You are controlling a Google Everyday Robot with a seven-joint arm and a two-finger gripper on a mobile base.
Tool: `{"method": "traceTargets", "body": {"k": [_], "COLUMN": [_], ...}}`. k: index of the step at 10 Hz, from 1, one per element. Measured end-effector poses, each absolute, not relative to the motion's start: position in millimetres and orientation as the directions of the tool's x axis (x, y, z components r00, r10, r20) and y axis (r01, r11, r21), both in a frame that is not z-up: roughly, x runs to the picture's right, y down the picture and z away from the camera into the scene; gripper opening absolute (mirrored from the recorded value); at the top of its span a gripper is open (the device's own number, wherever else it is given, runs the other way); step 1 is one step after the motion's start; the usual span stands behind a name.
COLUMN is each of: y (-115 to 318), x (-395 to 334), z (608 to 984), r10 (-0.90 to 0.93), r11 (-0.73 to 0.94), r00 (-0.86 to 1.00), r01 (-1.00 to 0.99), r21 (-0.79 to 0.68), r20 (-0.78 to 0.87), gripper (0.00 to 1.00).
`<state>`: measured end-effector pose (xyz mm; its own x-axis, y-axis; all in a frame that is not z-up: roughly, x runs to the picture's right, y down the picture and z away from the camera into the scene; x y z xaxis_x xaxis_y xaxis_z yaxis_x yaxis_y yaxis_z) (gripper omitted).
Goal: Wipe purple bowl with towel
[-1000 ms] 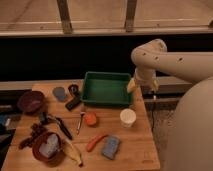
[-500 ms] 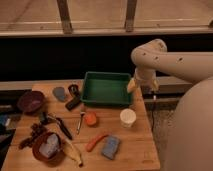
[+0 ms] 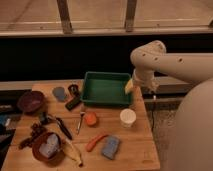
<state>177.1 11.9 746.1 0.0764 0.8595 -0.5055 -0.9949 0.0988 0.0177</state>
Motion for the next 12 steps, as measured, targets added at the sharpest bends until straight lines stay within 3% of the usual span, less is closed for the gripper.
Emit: {"method": "traceTargets", "body": {"k": [4, 8, 12], "y": [17.5, 41.1, 41.9], "x": [74.9, -36.6, -36.5], "z": [760.7, 750.6, 750.7], "r10": [0.838, 0.777, 0.776], "r11": [0.17, 0.279, 0.282], "r00": [0.222, 0.414, 0.416], "r01": [-0.974, -0.902, -0.901], "r21": [-0.148, -0.329, -0.33], "r20": [-0.499, -0.474, -0.474], "gripper": [0.78, 0.78, 0.78]}}
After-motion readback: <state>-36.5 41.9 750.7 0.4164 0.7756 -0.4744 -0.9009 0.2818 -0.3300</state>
